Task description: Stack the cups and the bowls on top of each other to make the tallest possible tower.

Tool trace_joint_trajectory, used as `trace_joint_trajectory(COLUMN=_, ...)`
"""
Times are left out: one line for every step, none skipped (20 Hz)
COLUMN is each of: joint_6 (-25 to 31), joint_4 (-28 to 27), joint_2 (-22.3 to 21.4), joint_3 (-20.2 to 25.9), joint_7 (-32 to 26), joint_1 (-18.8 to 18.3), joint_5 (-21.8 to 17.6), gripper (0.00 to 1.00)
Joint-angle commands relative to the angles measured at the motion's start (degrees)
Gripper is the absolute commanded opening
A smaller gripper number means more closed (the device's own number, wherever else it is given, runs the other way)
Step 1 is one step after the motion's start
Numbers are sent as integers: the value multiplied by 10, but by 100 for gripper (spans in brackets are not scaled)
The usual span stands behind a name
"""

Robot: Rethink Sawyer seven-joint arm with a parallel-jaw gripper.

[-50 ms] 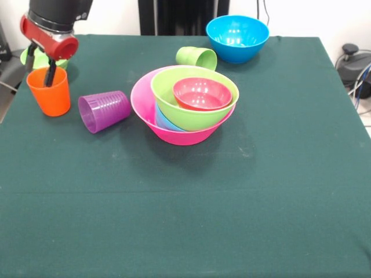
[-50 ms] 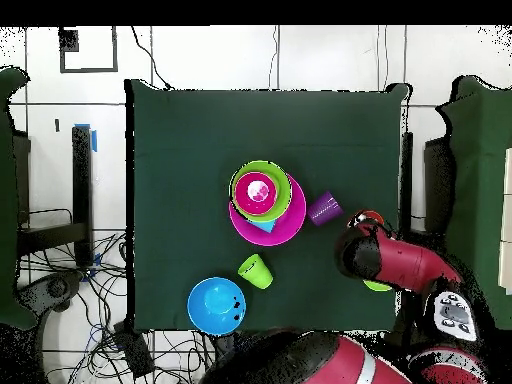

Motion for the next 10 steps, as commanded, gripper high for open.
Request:
trace_joint_trajectory(joint_6=-10, joint_4=-31, joint_2=32, joint_3=39, joint_7=41, joint_1=24, joint_5=4, gripper=100)
trace_joint_trajectory(joint_6=-9, joint_4=-32, joint_2=33, joint_3=39, joint_7=41, joint_1=24, joint_5=4, gripper=100)
trace_joint_trajectory(joint_6=-10, joint_4=-33, joint_2=34, joint_3=37, joint_7=43, joint_1=26, joint_5=5, gripper=100)
trace_joint_trajectory(joint_6=-10, joint_4=-33, joint_2=35, joint_3=36, joint_7=44, joint_1=28, joint_5=6, gripper=100)
trace_joint_trajectory(joint_6=-11, joint_4=-34, joint_2=36, joint_3=35, joint_7=45, joint_1=29, joint_5=7, gripper=100)
trace_joint_trajectory(joint_6=-11, joint_4=-35, joint_2=38, joint_3=34, joint_7=45, joint_1=31, joint_5=8, gripper=100)
trace_joint_trajectory(joint_6=-12, joint_4=-37, joint_2=39, joint_3=33, joint_7=46, joint_1=32, joint_5=9, gripper=100)
trace_joint_trajectory(joint_6=-13, joint_4=-37, joint_2=41, joint_3=32, joint_7=47, joint_1=33, joint_5=10, gripper=100)
trace_joint_trajectory(joint_6=-13, joint_4=-38, joint_2=41, joint_3=31, joint_7=48, joint_1=35, joint_5=11, gripper=100)
trace_joint_trajectory(joint_6=-14, joint_4=-38, joint_2=42, joint_3=30, joint_7=49, joint_1=36, joint_5=11, gripper=100)
